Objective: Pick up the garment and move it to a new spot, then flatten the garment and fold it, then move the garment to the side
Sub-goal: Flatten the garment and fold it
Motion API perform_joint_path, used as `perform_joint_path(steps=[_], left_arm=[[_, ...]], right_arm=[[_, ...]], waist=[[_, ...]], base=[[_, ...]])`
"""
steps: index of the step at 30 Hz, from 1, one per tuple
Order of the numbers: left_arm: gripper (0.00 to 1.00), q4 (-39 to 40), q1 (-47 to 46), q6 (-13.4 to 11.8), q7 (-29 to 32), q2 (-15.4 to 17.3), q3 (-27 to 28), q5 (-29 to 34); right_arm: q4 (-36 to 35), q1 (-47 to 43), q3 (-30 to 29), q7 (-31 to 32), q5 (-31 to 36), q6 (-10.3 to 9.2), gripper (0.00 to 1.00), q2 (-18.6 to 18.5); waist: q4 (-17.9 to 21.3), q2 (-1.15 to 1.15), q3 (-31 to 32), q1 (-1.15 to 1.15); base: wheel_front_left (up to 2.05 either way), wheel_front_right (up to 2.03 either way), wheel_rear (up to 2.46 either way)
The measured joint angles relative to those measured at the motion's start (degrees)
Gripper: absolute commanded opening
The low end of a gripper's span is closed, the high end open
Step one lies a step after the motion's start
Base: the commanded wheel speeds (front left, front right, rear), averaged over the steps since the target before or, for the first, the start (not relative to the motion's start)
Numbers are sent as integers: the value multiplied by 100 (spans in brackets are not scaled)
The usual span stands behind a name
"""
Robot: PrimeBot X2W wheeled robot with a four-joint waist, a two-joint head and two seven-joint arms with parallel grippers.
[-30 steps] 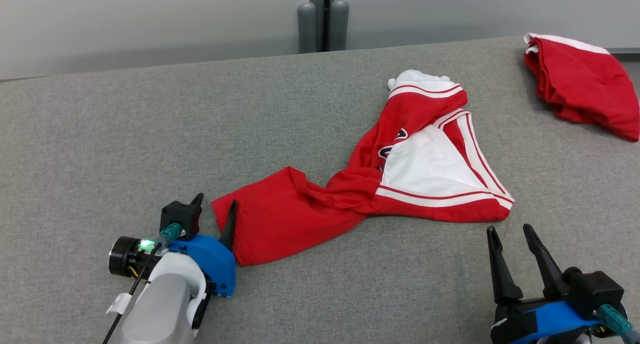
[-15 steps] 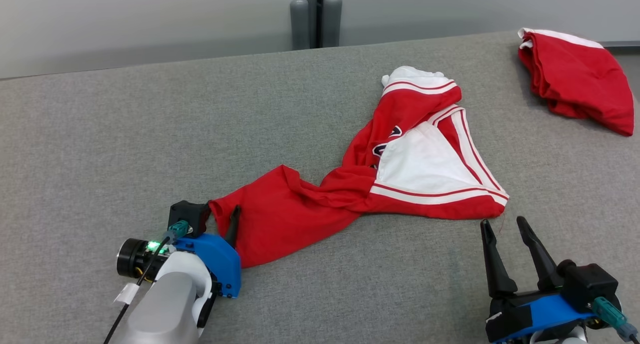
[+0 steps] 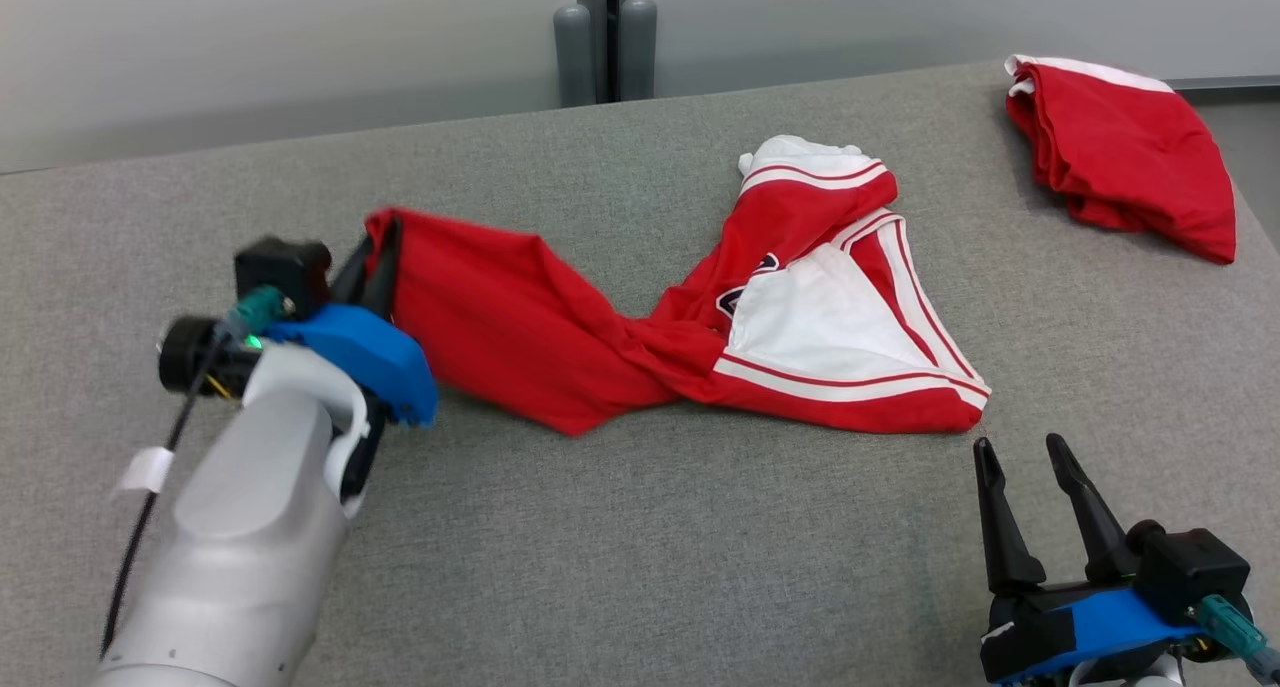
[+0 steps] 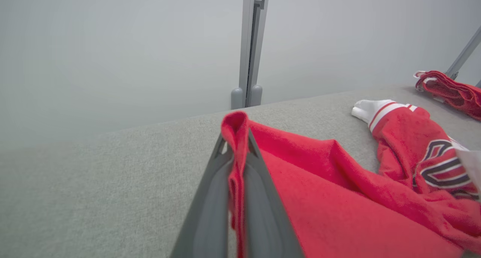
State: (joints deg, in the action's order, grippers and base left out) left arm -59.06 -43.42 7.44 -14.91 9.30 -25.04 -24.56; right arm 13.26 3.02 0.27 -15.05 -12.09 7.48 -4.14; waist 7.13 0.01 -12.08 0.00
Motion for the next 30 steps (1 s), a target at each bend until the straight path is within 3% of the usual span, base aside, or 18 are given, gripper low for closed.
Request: perform_joint_path(steps=[7, 20, 30], left_arm=[[0, 1157, 103, -41, -9, 157, 348, 230], [0, 3171, 2791, -25, -9, 76, 82, 917], [0, 3563, 4102, -23, -9, 20, 42, 1294]], right_arm=[[-14, -103, -74, 0, -10, 0, 100, 3], [-2, -308, -53, -1, -60, 0, 100, 25], [91, -354, -42, 0, -89, 0, 100, -33]], waist=[[-74, 0, 135, 0], [-597, 0, 339, -1], [-925, -1, 479, -1]], base=[[0, 0, 0], [0, 0, 0], [0, 0, 0]])
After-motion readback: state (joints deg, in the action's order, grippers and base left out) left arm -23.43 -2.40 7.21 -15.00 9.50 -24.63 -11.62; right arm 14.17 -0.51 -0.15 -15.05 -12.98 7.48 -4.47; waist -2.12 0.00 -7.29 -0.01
